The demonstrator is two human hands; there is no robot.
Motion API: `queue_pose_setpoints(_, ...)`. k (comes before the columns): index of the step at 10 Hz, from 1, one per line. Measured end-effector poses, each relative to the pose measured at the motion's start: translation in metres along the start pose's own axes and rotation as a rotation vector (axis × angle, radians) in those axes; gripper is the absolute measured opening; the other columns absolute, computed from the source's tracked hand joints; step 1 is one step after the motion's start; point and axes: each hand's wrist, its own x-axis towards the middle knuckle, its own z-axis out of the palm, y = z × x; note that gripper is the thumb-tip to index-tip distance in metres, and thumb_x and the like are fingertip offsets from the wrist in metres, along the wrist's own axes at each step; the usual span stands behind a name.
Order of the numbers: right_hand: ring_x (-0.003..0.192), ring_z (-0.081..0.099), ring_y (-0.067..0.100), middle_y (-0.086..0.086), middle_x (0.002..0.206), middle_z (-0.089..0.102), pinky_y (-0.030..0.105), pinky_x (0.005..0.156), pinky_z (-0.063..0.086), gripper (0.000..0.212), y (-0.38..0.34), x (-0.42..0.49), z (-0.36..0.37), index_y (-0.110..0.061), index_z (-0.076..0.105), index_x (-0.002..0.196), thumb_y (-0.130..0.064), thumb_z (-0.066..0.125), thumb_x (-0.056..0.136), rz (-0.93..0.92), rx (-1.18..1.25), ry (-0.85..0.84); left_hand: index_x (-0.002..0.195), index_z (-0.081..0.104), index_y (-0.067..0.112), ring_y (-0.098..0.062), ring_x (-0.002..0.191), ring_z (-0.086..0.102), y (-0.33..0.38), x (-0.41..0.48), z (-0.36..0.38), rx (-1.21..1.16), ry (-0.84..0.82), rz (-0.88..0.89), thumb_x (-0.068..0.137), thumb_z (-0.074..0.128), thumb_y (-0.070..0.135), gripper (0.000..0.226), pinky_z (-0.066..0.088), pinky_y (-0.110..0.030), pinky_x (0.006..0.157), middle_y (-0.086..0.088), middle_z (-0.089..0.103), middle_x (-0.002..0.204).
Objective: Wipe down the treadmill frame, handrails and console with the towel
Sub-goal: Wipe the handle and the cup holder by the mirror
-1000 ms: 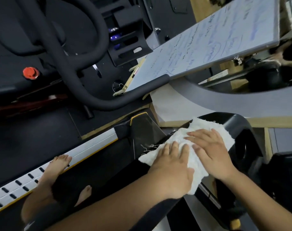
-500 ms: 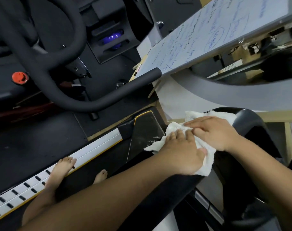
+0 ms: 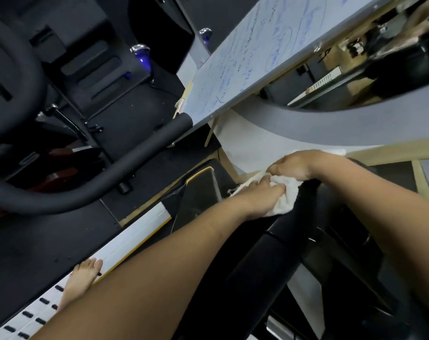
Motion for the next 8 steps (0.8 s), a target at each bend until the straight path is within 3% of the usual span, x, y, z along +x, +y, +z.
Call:
queue_pose_setpoints(1, 0.125, 0.045, 0.022, -0.005, 0.138, 0.053, 0.044, 0.106, 0.033, 0.041, 0.021, -0.008, 0.008, -0.036, 0.057, 0.123, -0.046, 0.029, 0.096, 0.029, 0.009, 0.104, 0.157, 0.015, 0.026, -0.029, 0.152, 0.011, 0.009, -0.009, 0.0, 0.11, 0.018, 0.027, 0.095, 0.026, 0.053, 0.069, 0.012, -0.051, 0.121, -0.004, 0.015, 0.165)
queue_pose_setpoints(2, 0.14, 0.027, 0.017, -0.016, 0.15, 0.039, 0.041, 0.116, 0.017, 0.045, 0.031, -0.039, 0.038, -0.046, 0.048, 0.134, -0.047, 0.025, 0.096, -0.024, 0.077, 0.356, 0.158, 0.005, 0.026, -0.03, 0.152, 0.003, 0.008, -0.038, 0.01, 0.328, 0.026, 0.13, 0.095, 0.026, 0.056, 0.073, 0.007, -0.05, 0.122, -0.007, 0.005, 0.166)
queue_pose_setpoints(3, 0.145, 0.008, 0.01, -0.02, 0.153, 0.026, 0.036, 0.12, 0.001, 0.06, 0.025, -0.073, 0.08, -0.045, 0.04, 0.14, -0.055, 0.01, 0.088, -0.118, 0.257, 0.577, 0.155, -0.016, 0.02, -0.035, 0.151, -0.005, 0.009, -0.086, 0.036, 0.659, 0.116, 0.17, 0.102, 0.029, 0.047, 0.074, 0.003, -0.05, 0.122, -0.014, -0.013, 0.164)
queue_pose_setpoints(4, 0.144, 0.009, 0.011, -0.019, 0.149, 0.031, 0.038, 0.119, 0.002, 0.064, 0.03, -0.069, 0.089, -0.041, 0.045, 0.137, -0.057, 0.009, 0.086, -0.185, 0.35, 0.638, 0.153, -0.02, 0.015, -0.042, 0.148, 0.002, 0.02, -0.086, 0.045, 0.835, 0.187, 0.136, 0.103, 0.026, 0.048, 0.076, 0.01, -0.053, 0.12, -0.02, -0.013, 0.162)
queue_pose_setpoints(5, 0.133, 0.034, 0.015, -0.014, 0.139, 0.05, 0.039, 0.112, 0.016, 0.064, 0.039, -0.047, 0.074, -0.04, 0.058, 0.126, -0.053, 0.012, 0.084, -0.218, 0.232, 0.692, 0.156, -0.005, 0.011, -0.047, 0.147, 0.007, 0.037, -0.059, 0.038, 0.833, 0.12, 0.116, 0.102, 0.032, 0.048, 0.075, 0.017, -0.058, 0.117, -0.024, -0.006, 0.162)
queue_pose_setpoints(6, 0.122, 0.047, 0.016, -0.017, 0.127, 0.061, 0.039, 0.106, 0.024, 0.062, 0.043, -0.029, 0.063, -0.043, 0.062, 0.116, -0.048, 0.013, 0.079, -0.214, 0.151, 0.712, 0.156, 0.006, 0.016, -0.037, 0.147, 0.018, 0.042, -0.044, 0.032, 0.61, 0.144, 0.066, 0.097, 0.044, 0.051, 0.079, 0.025, -0.052, 0.116, -0.014, 0.013, 0.162)
queue_pose_setpoints(7, 0.117, 0.049, 0.019, -0.012, 0.119, 0.064, 0.045, 0.106, 0.026, 0.054, 0.04, -0.026, 0.06, -0.041, 0.062, 0.106, -0.046, 0.014, 0.08, -0.196, 0.128, 0.702, 0.156, 0.01, 0.028, -0.026, 0.141, 0.035, 0.039, -0.042, 0.028, 0.507, 0.184, 0.069, 0.088, 0.054, 0.061, 0.087, 0.034, -0.038, 0.111, -0.003, 0.032, 0.157)
queue_pose_setpoints(8, 0.113, 0.052, 0.021, -0.012, 0.114, 0.065, 0.049, 0.103, 0.028, 0.052, 0.041, -0.028, 0.063, -0.041, 0.062, 0.105, -0.045, 0.015, 0.083, -0.252, 0.131, 0.751, 0.15, 0.013, 0.049, -0.019, 0.13, 0.049, 0.036, -0.047, 0.027, 0.463, 0.226, 0.048, 0.068, 0.053, 0.074, 0.095, 0.04, -0.032, 0.103, 0.005, 0.049, 0.145)
